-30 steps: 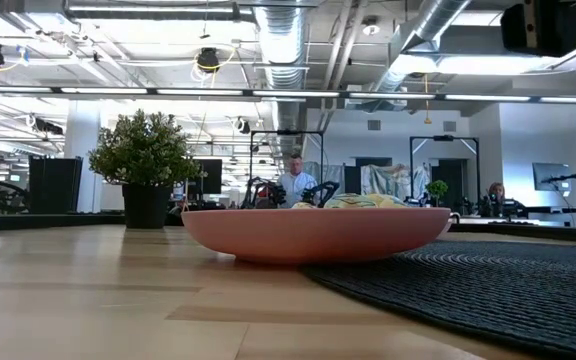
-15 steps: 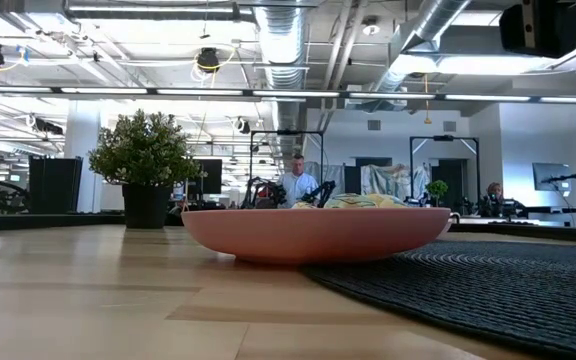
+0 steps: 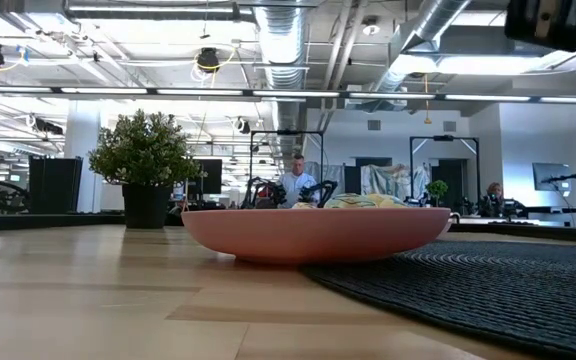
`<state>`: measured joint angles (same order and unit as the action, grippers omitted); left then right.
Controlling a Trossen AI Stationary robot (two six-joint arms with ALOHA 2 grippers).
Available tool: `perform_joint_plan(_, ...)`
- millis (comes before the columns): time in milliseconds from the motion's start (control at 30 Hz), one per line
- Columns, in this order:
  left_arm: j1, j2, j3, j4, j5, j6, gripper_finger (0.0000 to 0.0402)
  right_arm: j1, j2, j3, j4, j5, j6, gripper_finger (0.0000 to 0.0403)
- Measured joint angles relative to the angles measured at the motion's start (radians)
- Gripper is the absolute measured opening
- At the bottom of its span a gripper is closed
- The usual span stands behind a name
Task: Pick & Place donuts
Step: Put the big blue donut on the purple plate
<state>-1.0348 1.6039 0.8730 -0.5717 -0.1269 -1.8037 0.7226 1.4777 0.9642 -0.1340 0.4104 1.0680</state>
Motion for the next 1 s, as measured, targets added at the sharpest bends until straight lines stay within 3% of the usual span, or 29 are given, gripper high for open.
perform_joint_plan(133, 0.002, 0.000, 0.020, -0.004, -0.020, -0.127, 0.0106, 0.075, -0.048, 0.000, -0.096, 0.017, -0.047, 0.0000)
perform_joint_plan(333, 0.036, 0.000, 0.141, -0.087, -0.208, -0.216, 0.0082, 0.261, -0.187, 0.000, -0.373, 0.181, 0.048, 0.0000)
perform_joint_plan(500, 0.117, 0.000, 0.270, -0.206, -0.336, -0.196, 0.0075, 0.414, -0.291, 0.000, -0.566, 0.301, 0.158, 0.0000)
perform_joint_plan(667, 0.240, -0.001, 0.362, -0.167, -0.549, -0.005, 0.0075, 0.506, -0.338, 0.000, -0.735, 0.404, 0.288, 0.0000)
perform_joint_plan(800, 0.365, -0.001, 0.406, -0.070, -0.671, 0.232, 0.0080, 0.542, -0.341, -0.012, -0.843, 0.512, 0.345, 0.0000)
perform_joint_plan(900, 0.479, -0.001, 0.424, 0.035, -0.639, 0.466, 0.0086, 0.550, -0.346, -0.054, -0.858, 0.540, 0.390, 0.0000)
perform_joint_plan(1000, 0.604, -0.001, 0.425, 0.143, -0.502, 0.675, 0.0091, 0.543, -0.374, -0.110, -0.845, 0.543, 0.426, 0.0000)
